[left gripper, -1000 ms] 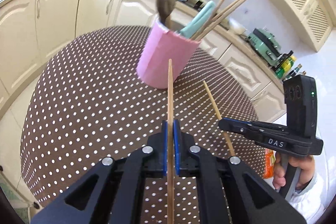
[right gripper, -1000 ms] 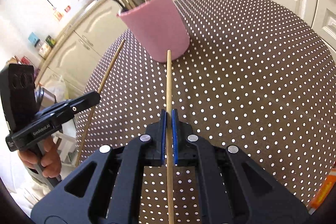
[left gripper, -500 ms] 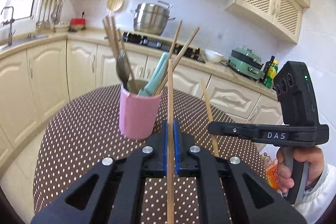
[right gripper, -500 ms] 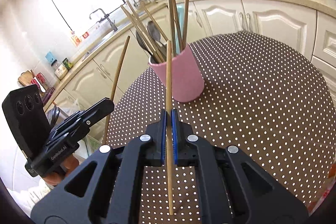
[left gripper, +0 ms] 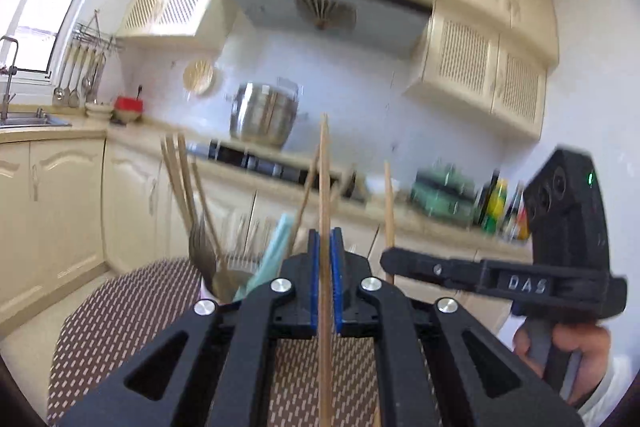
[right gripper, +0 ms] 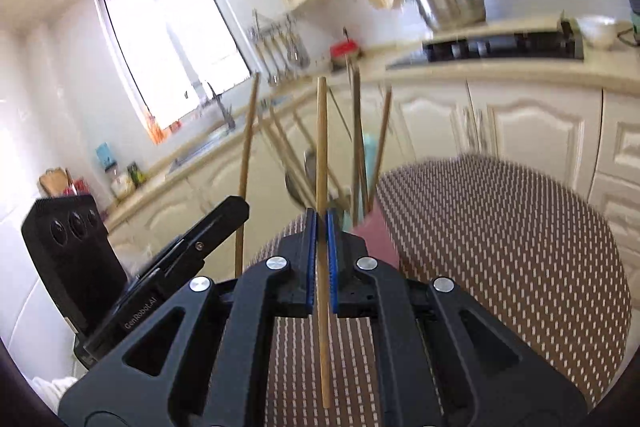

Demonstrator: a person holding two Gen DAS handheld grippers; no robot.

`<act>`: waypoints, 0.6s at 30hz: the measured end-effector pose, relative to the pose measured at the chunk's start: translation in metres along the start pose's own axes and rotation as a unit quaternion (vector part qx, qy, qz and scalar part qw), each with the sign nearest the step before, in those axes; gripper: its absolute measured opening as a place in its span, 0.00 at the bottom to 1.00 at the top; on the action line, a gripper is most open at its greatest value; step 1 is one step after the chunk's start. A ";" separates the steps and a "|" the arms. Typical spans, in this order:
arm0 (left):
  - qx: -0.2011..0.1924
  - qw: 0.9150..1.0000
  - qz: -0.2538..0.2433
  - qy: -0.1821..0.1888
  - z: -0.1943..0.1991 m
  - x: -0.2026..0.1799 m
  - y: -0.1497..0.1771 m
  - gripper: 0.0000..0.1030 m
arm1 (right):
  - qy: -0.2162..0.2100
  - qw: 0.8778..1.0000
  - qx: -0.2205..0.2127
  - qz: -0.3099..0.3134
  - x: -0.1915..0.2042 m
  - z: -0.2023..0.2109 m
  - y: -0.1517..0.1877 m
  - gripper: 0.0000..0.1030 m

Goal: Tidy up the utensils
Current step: 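Lift both held chopsticks upright and carry them above the pink cup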

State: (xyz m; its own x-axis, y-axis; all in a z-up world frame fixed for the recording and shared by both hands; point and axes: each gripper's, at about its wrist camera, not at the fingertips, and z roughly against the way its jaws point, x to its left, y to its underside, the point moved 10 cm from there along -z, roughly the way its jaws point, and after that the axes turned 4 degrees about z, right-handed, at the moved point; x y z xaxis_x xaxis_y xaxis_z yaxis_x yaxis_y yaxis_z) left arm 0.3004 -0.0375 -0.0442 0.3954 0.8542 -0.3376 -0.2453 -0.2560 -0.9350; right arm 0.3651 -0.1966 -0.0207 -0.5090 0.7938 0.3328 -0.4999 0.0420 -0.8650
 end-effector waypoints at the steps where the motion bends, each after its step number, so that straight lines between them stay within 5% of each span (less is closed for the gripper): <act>1: -0.014 1.000 0.002 0.000 -0.002 0.002 -0.006 0.05 | 0.001 1.000 -0.012 0.004 0.004 -0.002 -0.008 0.05; 6: -0.074 0.997 0.018 -0.010 -0.019 0.017 -0.034 0.05 | -0.002 0.998 -0.067 0.013 0.017 -0.014 -0.040 0.05; 18: -0.145 0.987 0.026 -0.059 -0.062 0.040 -0.063 0.05 | -0.004 0.991 -0.132 0.031 0.019 -0.045 -0.077 0.05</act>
State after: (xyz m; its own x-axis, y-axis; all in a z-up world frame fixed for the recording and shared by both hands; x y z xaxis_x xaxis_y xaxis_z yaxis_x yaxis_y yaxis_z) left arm 0.3866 -0.0152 -0.0054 0.2783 0.8789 -0.3874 0.0086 -0.4056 -0.9140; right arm 0.4252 -0.1576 0.0356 -0.5390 0.7952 0.2776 -0.2670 0.1513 -0.9517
